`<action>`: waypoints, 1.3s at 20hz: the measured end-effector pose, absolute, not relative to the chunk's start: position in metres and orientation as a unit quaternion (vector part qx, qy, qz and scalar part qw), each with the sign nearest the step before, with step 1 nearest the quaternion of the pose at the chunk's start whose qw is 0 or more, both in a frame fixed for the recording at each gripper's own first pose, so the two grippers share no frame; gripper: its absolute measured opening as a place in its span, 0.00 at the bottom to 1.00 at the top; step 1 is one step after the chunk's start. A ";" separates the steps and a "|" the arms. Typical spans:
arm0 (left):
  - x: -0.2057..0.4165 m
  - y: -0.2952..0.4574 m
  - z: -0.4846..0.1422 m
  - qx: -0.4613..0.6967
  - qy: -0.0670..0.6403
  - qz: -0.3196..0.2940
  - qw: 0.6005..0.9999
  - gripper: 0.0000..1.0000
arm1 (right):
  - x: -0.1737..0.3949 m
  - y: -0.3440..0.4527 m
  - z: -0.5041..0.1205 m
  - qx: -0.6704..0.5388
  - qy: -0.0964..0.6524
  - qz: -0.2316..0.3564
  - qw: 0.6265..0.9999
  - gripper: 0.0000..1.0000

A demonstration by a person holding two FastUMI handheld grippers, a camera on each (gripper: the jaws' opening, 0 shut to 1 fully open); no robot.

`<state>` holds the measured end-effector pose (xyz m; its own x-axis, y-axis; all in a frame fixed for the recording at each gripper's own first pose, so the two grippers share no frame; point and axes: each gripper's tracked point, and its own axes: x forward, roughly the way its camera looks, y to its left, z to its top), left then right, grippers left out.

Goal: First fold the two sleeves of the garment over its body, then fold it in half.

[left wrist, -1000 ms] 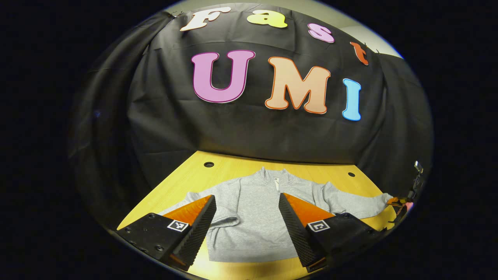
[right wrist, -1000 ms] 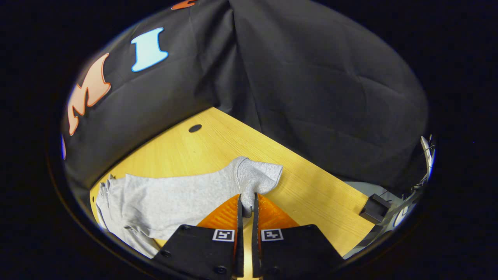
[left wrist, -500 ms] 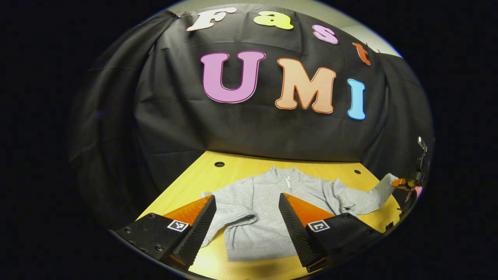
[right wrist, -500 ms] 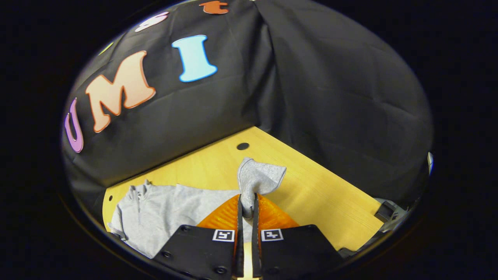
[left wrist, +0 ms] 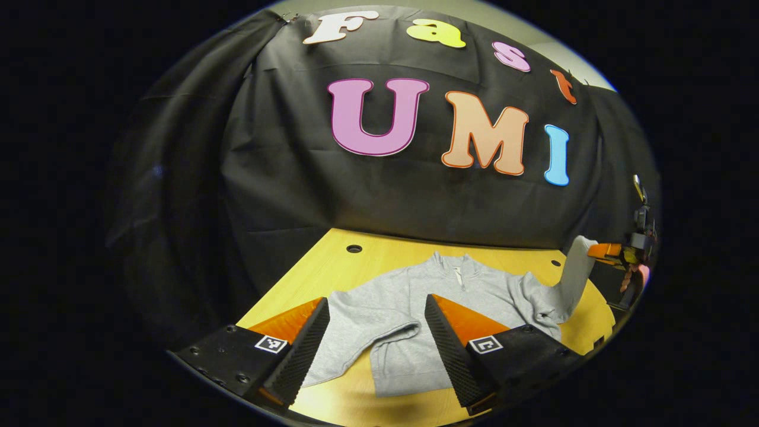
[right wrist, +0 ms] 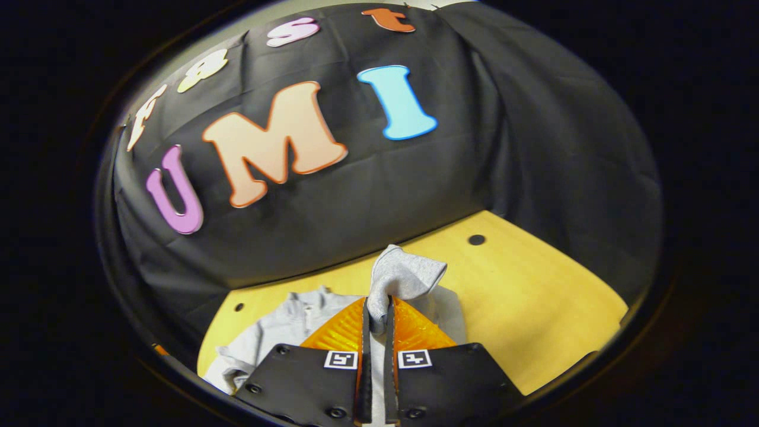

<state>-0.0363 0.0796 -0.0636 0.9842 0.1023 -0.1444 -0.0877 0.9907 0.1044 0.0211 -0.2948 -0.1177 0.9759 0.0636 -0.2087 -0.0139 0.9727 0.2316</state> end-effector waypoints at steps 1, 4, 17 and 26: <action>-0.038 0.084 -0.063 0.048 0.075 0.050 0.995 0.94 | 0.015 -0.297 -0.108 0.118 0.107 0.041 0.986 0.10; -0.043 0.101 -0.065 0.047 0.077 0.062 0.994 0.94 | 0.007 -0.299 -0.102 0.118 0.108 0.104 0.982 0.10; -0.091 0.198 -0.097 0.006 0.102 0.156 0.982 0.94 | 0.029 -0.299 -0.119 0.168 0.181 0.317 0.916 0.11; -0.117 0.265 -0.164 -0.027 0.138 0.228 0.964 0.95 | 0.033 -0.297 -0.128 0.149 0.262 0.318 0.899 0.13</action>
<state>-0.1166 0.2652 -0.1645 0.8583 0.4316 -0.2774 -0.4466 0.8947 0.0100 0.0327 -0.2975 -0.1279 0.6604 0.6496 -0.3767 -0.4934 0.7536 0.4344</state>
